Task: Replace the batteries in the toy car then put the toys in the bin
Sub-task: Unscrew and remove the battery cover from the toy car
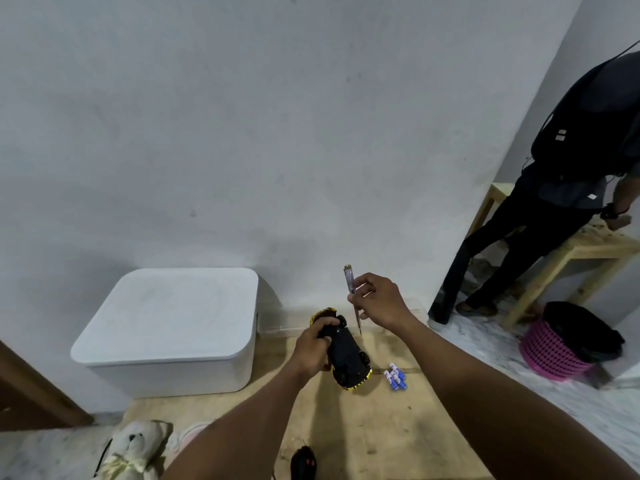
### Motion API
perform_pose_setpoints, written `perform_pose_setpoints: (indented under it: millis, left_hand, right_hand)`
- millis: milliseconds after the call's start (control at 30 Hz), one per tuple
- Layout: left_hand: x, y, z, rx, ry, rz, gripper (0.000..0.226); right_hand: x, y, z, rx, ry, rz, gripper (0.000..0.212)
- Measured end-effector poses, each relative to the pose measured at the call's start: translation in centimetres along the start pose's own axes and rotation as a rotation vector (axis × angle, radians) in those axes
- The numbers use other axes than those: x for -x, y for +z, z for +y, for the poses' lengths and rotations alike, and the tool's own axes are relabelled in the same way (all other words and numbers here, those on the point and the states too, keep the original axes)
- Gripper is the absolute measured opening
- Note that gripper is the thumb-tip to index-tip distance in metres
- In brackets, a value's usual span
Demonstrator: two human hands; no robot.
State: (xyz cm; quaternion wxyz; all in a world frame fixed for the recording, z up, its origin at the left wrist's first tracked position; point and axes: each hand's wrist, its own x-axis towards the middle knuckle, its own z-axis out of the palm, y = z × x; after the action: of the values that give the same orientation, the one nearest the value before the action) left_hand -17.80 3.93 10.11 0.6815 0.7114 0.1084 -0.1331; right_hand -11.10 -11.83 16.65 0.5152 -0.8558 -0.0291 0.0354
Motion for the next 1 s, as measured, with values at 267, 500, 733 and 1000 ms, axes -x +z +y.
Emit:
perform_pose_setpoints:
  millis: [267,500,733,1000]
  left_hand:
    - [-0.2,0.2,0.6,0.058,0.036,0.024,0.020]
    - [-0.6,0.0,0.5,0.147,0.022,0.032,0.026]
    - [-0.7,0.0,1.2,0.193,-0.025,-0.031,0.024]
    - [-0.6,-0.3,1.5,0.186,-0.039,-0.055,0.024]
  right_hand:
    - [-0.1,0.7,-0.7,-0.114,-0.010,0.006,0.019]
    - [-0.4,0.8,-0.8,-0.202,-0.043,0.100,0.020]
    - [-0.2,1.0,-1.1,-0.226,-0.087,0.113,0.022]
    - [-0.3,1.2,-1.4,-0.216,-0.121,0.120,0.023]
